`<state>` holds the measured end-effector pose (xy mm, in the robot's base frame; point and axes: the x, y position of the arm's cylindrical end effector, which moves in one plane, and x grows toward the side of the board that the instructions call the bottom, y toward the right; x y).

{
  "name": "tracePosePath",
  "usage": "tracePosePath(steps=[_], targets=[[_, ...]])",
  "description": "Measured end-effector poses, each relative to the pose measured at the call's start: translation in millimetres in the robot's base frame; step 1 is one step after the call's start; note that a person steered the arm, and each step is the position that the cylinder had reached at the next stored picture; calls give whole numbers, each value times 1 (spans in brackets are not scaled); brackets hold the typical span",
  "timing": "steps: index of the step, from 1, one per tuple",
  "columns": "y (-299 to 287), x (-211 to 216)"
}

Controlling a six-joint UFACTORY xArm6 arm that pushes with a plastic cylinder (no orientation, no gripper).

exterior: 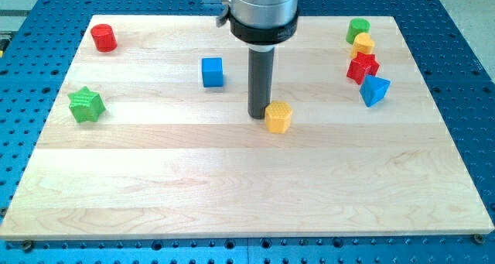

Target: Push the yellow hexagon closer to the blue triangle

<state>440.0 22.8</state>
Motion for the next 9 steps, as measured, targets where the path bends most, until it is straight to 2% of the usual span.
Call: tracePosePath(steps=[1,3,5,7,8,9], targets=[[-13,17],[104,15],[89,53],[166,38],[158,34],[126,41]])
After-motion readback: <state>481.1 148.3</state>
